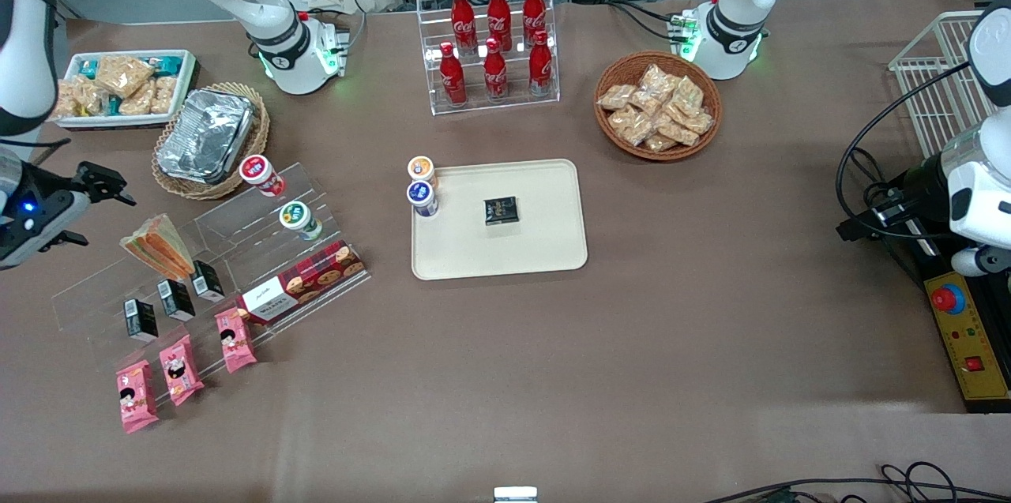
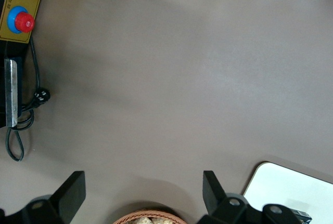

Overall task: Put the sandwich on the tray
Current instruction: 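Close the right gripper on the sandwich pack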

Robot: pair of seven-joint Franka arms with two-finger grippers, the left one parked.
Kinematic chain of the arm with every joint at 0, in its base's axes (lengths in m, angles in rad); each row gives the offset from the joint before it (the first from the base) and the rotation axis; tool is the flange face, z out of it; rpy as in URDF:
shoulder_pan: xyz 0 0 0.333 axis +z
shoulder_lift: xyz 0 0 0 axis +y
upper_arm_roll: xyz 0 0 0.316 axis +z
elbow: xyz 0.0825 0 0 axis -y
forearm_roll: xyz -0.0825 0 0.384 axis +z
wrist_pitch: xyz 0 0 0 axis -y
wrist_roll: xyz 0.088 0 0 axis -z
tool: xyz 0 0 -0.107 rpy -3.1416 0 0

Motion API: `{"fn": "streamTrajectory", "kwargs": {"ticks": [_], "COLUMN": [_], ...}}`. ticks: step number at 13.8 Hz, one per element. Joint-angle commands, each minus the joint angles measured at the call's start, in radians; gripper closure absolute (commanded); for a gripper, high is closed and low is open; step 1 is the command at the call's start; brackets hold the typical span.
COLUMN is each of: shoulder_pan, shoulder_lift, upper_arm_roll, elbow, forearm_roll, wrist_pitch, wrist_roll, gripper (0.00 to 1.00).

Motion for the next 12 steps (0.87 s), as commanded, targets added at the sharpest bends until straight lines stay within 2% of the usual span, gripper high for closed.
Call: {"fn": "streamTrajectory", "kwargs": {"ticks": [1,12], "shoulder_pan": [-0.003,-0.035], "shoulder_lift": [0.000,0.051], "upper_arm_roll": [-0.005,-0.007], "elbow": [-0.086,-0.203], "forearm_roll": [-0.009,0.001], "wrist_pitch": [0.102,0.288], "wrist_roll": [-0.004,-0.002], "gripper": [0.01,0.01]}}
